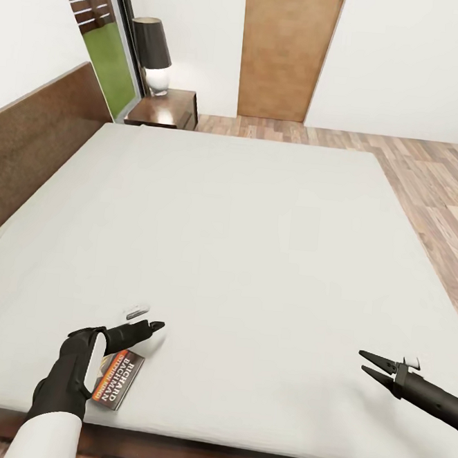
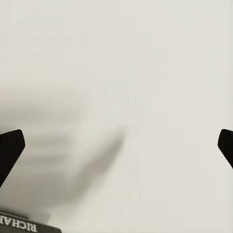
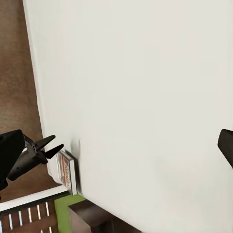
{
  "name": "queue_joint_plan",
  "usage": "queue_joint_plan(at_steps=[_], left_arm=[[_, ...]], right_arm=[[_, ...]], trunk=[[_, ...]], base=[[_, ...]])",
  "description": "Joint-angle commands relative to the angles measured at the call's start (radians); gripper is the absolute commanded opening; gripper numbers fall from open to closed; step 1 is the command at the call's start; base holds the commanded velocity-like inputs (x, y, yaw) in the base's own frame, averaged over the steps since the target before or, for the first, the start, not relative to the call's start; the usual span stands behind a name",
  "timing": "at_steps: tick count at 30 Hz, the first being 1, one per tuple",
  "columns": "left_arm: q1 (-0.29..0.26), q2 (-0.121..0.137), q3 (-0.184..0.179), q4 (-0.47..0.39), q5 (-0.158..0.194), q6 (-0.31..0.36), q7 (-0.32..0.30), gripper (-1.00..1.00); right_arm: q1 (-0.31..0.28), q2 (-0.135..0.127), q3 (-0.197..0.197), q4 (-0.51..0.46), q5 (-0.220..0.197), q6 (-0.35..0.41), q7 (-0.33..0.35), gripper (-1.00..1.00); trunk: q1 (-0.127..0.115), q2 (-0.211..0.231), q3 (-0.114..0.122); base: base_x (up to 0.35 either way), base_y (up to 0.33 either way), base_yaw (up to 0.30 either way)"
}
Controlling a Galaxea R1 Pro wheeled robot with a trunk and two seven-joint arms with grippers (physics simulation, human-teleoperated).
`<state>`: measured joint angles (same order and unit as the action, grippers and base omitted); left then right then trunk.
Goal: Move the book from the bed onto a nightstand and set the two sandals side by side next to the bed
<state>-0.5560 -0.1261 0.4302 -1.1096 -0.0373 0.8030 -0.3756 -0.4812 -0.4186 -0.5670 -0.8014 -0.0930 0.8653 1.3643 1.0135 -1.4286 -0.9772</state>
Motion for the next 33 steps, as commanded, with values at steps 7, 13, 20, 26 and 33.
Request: queue_joint_plan(at_steps=[7,13,20,26,33], left_arm=[[-0.001,-0.001,0.004,-0.001,-0.004,0.005,-0.006,1.00],[-0.001,-0.001,0.004,-0.001,-0.004,0.005,-0.007,1.00],[-0.001,-0.001,0.004,-0.001,-0.004,0.006,-0.007,1.00],[-0.001,-0.001,0.004,-0.001,-0.004,0.005,-0.007,1.00],[-0.001,-0.001,0.004,-0.001,-0.004,0.006,-0.007,1.00]], right_arm=[[0.000,0.000,-0.001,0.000,-0.002,0.008,0.001,1.00],[0.000,0.000,-0.001,-0.001,-0.002,0.008,0.001,1.00],[0.000,0.000,-0.001,-0.001,-0.002,0.008,0.001,1.00],[0.000,0.000,-0.001,0.000,-0.002,0.008,0.001,1.00],[0.000,0.000,-0.001,0.000,-0.002,0.008,0.001,1.00]], trunk=[[0.011,-0.021,-0.010],[0.023,-0.042,-0.019],[0.023,-0.042,-0.019],[0.034,-0.063,-0.029],[0.038,-0.070,-0.032]], base=[[0.000,0.000,0.000],[0.000,0.000,0.000],[0.000,0.000,0.000],[0.000,0.000,0.000],[0.000,0.000,0.000]])
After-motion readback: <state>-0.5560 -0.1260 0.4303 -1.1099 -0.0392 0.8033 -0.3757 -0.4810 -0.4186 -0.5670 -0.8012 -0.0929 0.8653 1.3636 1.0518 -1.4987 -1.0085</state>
